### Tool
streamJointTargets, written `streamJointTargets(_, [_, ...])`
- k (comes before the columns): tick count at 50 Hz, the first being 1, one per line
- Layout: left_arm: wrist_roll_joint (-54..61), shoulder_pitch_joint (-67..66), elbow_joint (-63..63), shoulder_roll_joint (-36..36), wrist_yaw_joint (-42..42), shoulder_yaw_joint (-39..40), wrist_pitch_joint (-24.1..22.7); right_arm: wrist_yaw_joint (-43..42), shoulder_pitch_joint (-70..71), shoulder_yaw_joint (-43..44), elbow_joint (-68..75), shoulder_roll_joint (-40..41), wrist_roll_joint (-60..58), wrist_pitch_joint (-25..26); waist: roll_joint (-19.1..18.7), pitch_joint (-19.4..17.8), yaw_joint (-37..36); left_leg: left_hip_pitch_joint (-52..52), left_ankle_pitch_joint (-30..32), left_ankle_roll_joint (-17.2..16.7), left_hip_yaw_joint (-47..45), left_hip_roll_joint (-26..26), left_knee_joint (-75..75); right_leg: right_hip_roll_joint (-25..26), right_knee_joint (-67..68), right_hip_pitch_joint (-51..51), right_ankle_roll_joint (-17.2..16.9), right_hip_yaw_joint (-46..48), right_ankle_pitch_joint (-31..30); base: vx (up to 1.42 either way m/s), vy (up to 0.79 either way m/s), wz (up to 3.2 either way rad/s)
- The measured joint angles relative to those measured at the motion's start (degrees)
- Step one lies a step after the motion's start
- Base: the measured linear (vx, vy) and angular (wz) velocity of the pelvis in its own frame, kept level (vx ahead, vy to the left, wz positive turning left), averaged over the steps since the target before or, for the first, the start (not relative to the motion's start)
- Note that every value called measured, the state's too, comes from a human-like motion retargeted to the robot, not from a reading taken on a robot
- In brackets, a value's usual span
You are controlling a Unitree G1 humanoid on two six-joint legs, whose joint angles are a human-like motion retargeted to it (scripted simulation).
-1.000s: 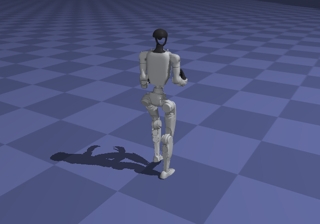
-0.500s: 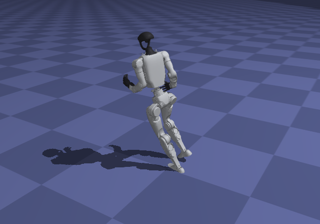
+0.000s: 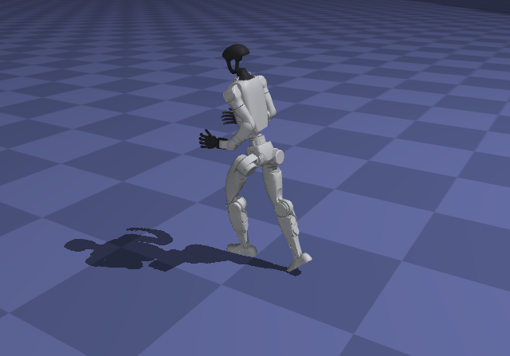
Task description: Walk run
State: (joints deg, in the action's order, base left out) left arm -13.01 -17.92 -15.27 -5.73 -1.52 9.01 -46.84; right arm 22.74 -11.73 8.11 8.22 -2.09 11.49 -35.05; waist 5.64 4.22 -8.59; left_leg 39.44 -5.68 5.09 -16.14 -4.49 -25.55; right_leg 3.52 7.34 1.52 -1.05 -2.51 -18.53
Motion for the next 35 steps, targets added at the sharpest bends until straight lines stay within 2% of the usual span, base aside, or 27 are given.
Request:
streamJointTargets(2, [-1.91,1.02,1.5,0.6,1.34,-0.21,0.73,0.54,-2.84,-0.07,0.9,1.35,-1.92,0.5,1.29,-1.0,0.46,-2.17,-2.08,2.97,1.26,-1.79,10.88,-0.78,1.64,-3.67,-4.01,2.61,-9.98,1.42,-0.35,0.61])
streamJointTargets(3, [-3.0,1.67,2.93,0.96,2.42,-0.32,1.11,0.68,-4.29,-0.38,1.7,1.96,-3.13,0.69,2.7,-2.2,1.32,-3.61,-1.5,4.77,2.56,-3.67,13.16,-1.9,7.55,-4.34,-7.15,1.04,-11.1,1.47,-0.5,1.0])
streamJointTargets(5, [-4.48,3.98,6.15,2.8,4.38,-0.98,2.15,0.39,-7.22,-1.4,3.41,3.01,-5.36,0.61,4.49,-4.23,5.33,-6.48,1.26,9.91,2.78,-5.7,11.32,-1.34,23.71,-2.72,-9.19,0.76,-11.47,1.67,-0.65,1.83])
streamJointTargets(6, [-4.67,4.8,7.63,3.81,5.01,-1.6,2.75,0.33,-9.54,-2.32,4.28,3.4,-6.78,0.07,4.19,-3.68,9.33,-8.44,-4.03,9.91,2.08,-5.85,6.18,2.36,30.11,-1.18,-10.27,-1.28,-11.47,2.0,-0.57,2.38])
streamJointTargets(7, [-4.61,5.62,8.69,4.69,5.52,-2.12,2.95,0.49,-12.05,-3.03,5.47,3.68,-8.23,-0.44,3.18,-3.19,12.06,-9.66,-8.3,9.37,5.47,-6.75,1.64,6.3,34.67,0.11,-10.53,-2.73,-11.47,2.16,-0.4,1.6])
streamJointTargets(8, [-4.06,6.46,8.9,5.32,5.8,-2.46,2.35,1.07,-14.92,-3.3,7.31,3.75,-9.74,-0.89,0.73,-2.82,12.24,-9.41,-10.53,7.77,17.07,-9.17,-1.67,10.72,35.54,0.94,-9.16,-3.0,-11.47,1.82,-0.42,0.54])
streamJointTargets(9, [-2.96,8.48,8.4,5.78,5.32,-1.59,1.57,1.94,-16.7,-3.41,9.08,3.36,-10.45,-0.7,-1.58,-2.62,13.19,-10.19,-12.95,6.6,18.17,-6.09,-4.33,12.82,37.69,3.6,-8.87,-2.42,-8.9,1.42,-0.44,-0.05])
streamJointTargets(10, [-1.58,11.1,7.56,6.16,4.47,-0.13,0.71,2.95,-17.92,-3.42,10.81,2.74,-10.75,-0.2,-3.83,-2.5,14.51,-11.51,-15.46,5.64,14.04,-0.26,-6.67,13.76,40.48,7.17,-9.12,-1.41,-5.05,1.34,-0.48,-0.25])
streamJointTargets(12, [-0.58,13.08,6.44,5.94,4.45,-2.82,0.75,5.91,-22.17,-2.62,12.11,0.99,-8.31,0.08,-6.52,-1.09,12.26,-16.95,-17.16,3.66,11.55,3.56,-4.7,11.69,43.01,14.18,-4.76,0.33,3.47,1.64,-0.48,-0.77])
streamJointTargets(13, [-0.48,13.14,6.57,6.09,4.94,-4.01,0.66,7.02,-24.18,-1.99,11.95,-0.06,-6.86,-0.13,-6.99,-0.81,11.81,-20.19,-16.11,2.62,9.71,4.6,-2.44,9.82,42.38,17.62,-2.12,1.23,7.36,1.71,-0.45,-0.71])
streamJointTargets(15, [-0.51,12.35,6.42,5.81,5.18,-4.86,0.42,7.39,-27.55,0.31,10.95,-1.86,-5.41,-1.45,-8.02,-0.48,12.66,-26.45,-9.77,0.44,7.98,4.27,3.22,5.74,37.83,23.91,0.81,2.88,13.61,1.51,-0.32,-0.17])
streamJointTargets(17, [-0.27,10.45,5.7,5.11,4.65,-5.78,0.23,5.96,-29.34,2.85,9.1,-3.11,-5.98,-3.73,-10.07,-0.22,15.91,-32.7,1.78,-3.49,8.71,3.6,9.24,2.44,28.38,28.57,1.09,5.8,15.82,1.55,-0.24,0.62])
streamJointTargets(20, [0.03,7.12,3.8,3.98,4.01,-6.62,0.72,3.07,-29.19,5.41,6.1,-3.11,-8.11,-5.51,-12.19,-0.03,20.48,-40.76,21.96,-10.12,8.76,2.84,14.29,2.32,10.46,31.59,0.94,3.73,19.99,1.75,-0.36,0.64])
streamJointTargets(22, [0.32,5.63,2.73,3.05,3.8,-5.91,1.14,1.73,-26.7,5.48,3.41,-1.85,-10.09,-4.98,-13.24,-0.47,22.01,-44.41,32.18,-16.04,10.23,2.54,13.87,2.49,2.03,30.78,-0.62,0.7,22.94,1.37,-0.24,-0.11])
streamJointTargets(23, [0.57,5.26,2.65,2.61,3.44,-5.35,1.09,0.95,-24.72,5.25,1.88,-1.08,-11.18,-4.26,-13.25,-1.32,22.06,-44.91,34.81,-19.08,12.22,1.37,10.34,1.96,0.47,30.04,1.48,0.79,21.21,1.41,-0.17,-0.47])
streamJointTargets(24, [0.74,5.1,2.87,2.34,2.89,-5.04,1.08,-0.06,-22.46,5.2,0.45,-0.25,-11.87,-3.53,-13.4,-2.08,21.99,-44.01,35.68,-20.09,11.78,1.37,3.79,1.95,1.76,29.41,5.78,2.31,19.8,1.51,-0.15,-0.46])
streamJointTargets(25, [0.87,5.05,3.24,2.15,2.25,-4.87,1.08,-1.18,-20.06,5.24,-0.94,0.63,-12.36,-2.8,-13.62,-2.8,21.86,-42.4,35.68,-20.09,10.12,1.96,-4.27,2.2,4.48,28.83,11.17,4.55,18.55,1.77,-0.4,-0.92])
streamJointTargets(26, [0.07,4.2,3.89,1.67,1.11,-2.9,0.59,-3.05,-18.29,3.54,-2.02,0.92,-12.38,-2.84,-13.3,-3.0,20.31,-41.07,35.68,-20.09,9.59,1.53,-10.19,5.03,9.65,27.5,14.1,2.56,22.08,2.03,-0.63,-1.07])
streamJointTargets(27, [-0.9,3.32,4.19,1.06,0.13,-1.53,0.08,-5.04,-16.33,2.46,-2.81,1.18,-12.39,-3.29,-13.17,-2.9,19.34,-39.23,35.17,-19.96,10.13,1.36,-15.79,6.52,14.08,26.41,15.51,0.91,25.47,2.32,-0.81,-0.42])
streamJointTargets(28, [-2.2,2.38,3.8,0.17,-0.54,-1.38,-0.48,-7.29,-14.01,2.61,-3.05,1.36,-12.4,-4.59,-13.42,-2.18,19.55,-36.34,33.62,-19.56,12.8,1.72,-20.75,5.34,17.04,25.78,13.9,-0.06,28.54,2.24,-0.65,0.42])
streamJointTargets(29, [-3.61,2.35,3.18,-1.03,0.18,-1.54,-0.51,-8.25,-11.12,3.28,-3.01,0.86,-12.17,-5.32,-12.54,-1.38,18.39,-32.29,30.2,-17.97,11.77,2.96,-25.84,4.13,17.7,23.7,13.74,0.32,30.73,2.05,-0.5,0.61])
streamJointTargets(30, [-5.07,2.77,2.43,-2.39,1.59,-1.84,-0.27,-8.57,-7.96,4.21,-2.84,0.01,-11.82,-5.76,-11.09,-0.54,16.54,-27.67,25.84,-15.77,8.88,4.66,-31.01,2.91,17.21,20.89,14.32,1.37,32.46,1.64,-0.33,-0.7])
streamJointTargets(31, [-5.67,2.26,2.33,-3.36,3.1,-1.88,-0.42,-7.93,-6.04,2.26,-3.17,-0.9,-11.52,-5.11,-9.25,0.03,13.63,-24.11,21.9,-13.02,6.47,3.95,-31.41,3.08,15.27,17.78,14.65,-1.6,32.46,1.49,-0.23,-1.34])
streamJointTargets(33, [-7.02,0.62,2.27,-4.53,4.46,-2.57,-1.21,-6.06,-2.85,-0.28,-4.52,-2.05,-9.48,-3.66,-7.31,0.21,9.89,-16.86,14.13,-6.52,4.49,4.8,-29.73,3.24,11.23,11.94,14.46,-3.28,30.32,1.66,-0.2,-0.89])
streamJointTargets(35, [-7.93,-1.21,1.61,-4.62,3.37,-3.88,-1.85,-4.22,-1.42,-0.99,-6.66,-3.2,-5.58,-2.77,-5.42,-0.27,8.19,-10.28,8.95,-0.83,4.02,4.71,-23.33,2.42,6.63,7.03,12.53,-0.24,21.95,1.61,-0.28,0.17])
